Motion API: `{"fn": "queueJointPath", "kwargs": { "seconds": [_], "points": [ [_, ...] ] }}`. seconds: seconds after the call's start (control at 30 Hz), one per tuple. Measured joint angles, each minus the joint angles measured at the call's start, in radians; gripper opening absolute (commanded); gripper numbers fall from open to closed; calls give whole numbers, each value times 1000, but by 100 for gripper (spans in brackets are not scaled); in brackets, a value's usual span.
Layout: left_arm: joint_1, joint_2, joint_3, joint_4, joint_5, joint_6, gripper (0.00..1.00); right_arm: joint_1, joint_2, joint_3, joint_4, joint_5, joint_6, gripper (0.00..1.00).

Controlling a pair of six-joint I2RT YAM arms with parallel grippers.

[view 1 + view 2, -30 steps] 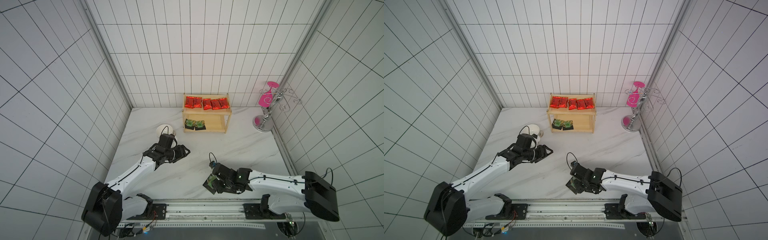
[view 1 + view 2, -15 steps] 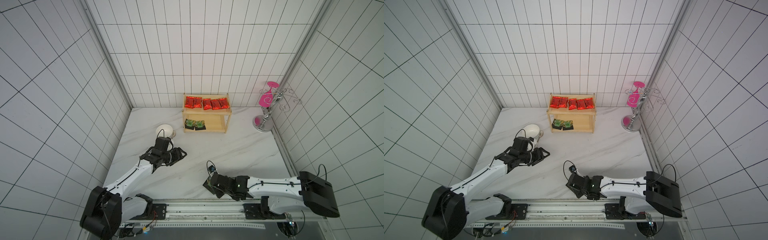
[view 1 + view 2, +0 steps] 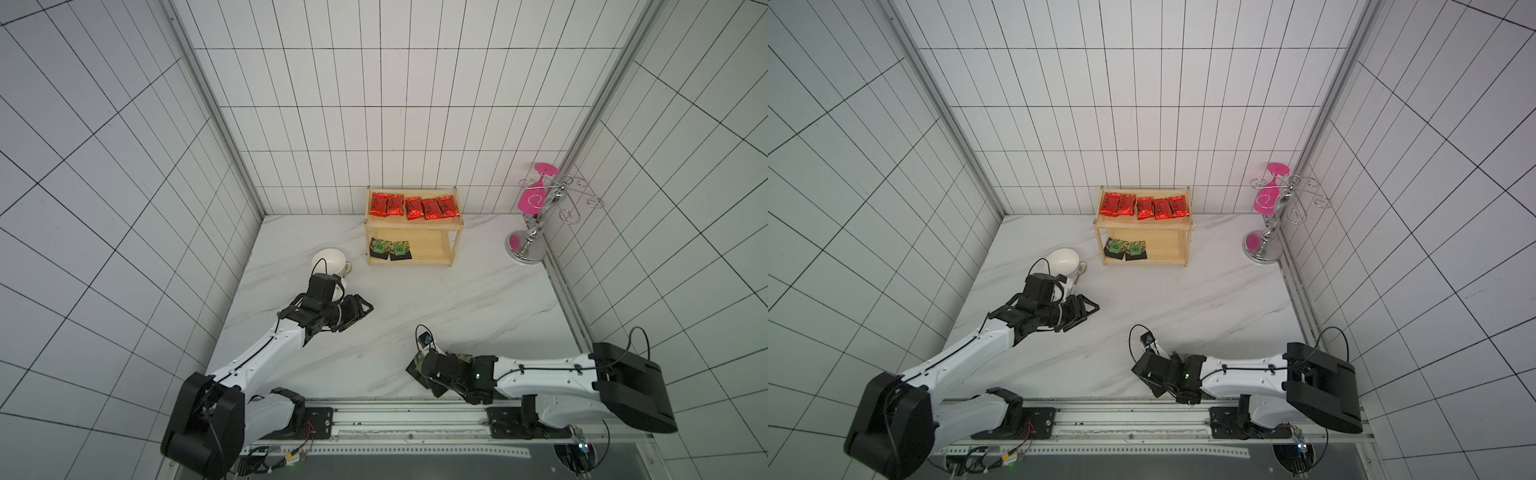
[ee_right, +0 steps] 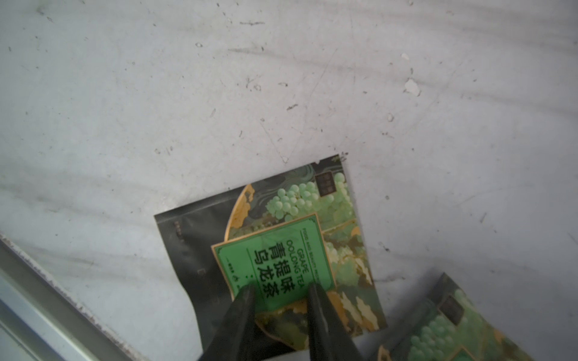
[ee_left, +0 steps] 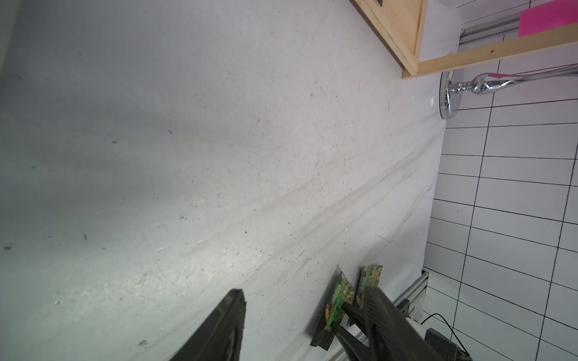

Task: Place the tea bags on the shelf by color
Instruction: Move the tea bag to the center of the board.

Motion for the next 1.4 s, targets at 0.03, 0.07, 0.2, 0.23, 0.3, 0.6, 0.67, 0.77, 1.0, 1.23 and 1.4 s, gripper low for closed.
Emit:
{"fn": "queueJointPath", "kwargs": {
  "seconds": [0.03, 0.07, 0.2, 0.23, 0.3, 0.6, 0.67, 0.77, 1.0, 1.23, 1.4],
  "points": [
    [2, 1, 0, 0, 3, 0, 64, 0, 6, -2, 13, 6, -5, 25],
    [5, 3, 0, 0, 5, 0, 64, -3, 15, -2, 29, 12, -13, 24],
    [11, 6, 0, 0, 9, 3, 64, -34, 74, 3, 130, 33, -74, 23],
    [14, 6, 0, 0, 11, 4, 64, -51, 93, 6, 161, 32, -98, 23],
    [19, 6, -4, 2, 13, 7, 64, -91, 129, 16, 218, 28, -144, 23],
    [27, 90, -30, 67, 44, 7, 64, -280, 291, 119, 389, -65, -358, 30],
    [18, 132, -30, 95, 50, 7, 63, -306, 294, 127, 388, -82, -382, 33],
    [-20, 200, -28, 130, 55, 7, 63, -344, 261, 124, 374, -120, -381, 35],
    [-84, 309, -16, 200, 66, 3, 63, -429, 50, 8, 441, -262, -184, 37],
    [-151, 390, 13, 269, 79, -4, 63, -533, 48, -120, 549, -433, 0, 40],
    [-166, 433, 53, 280, 76, -4, 63, -606, 113, -148, 647, -529, 69, 39]
  ]
}}
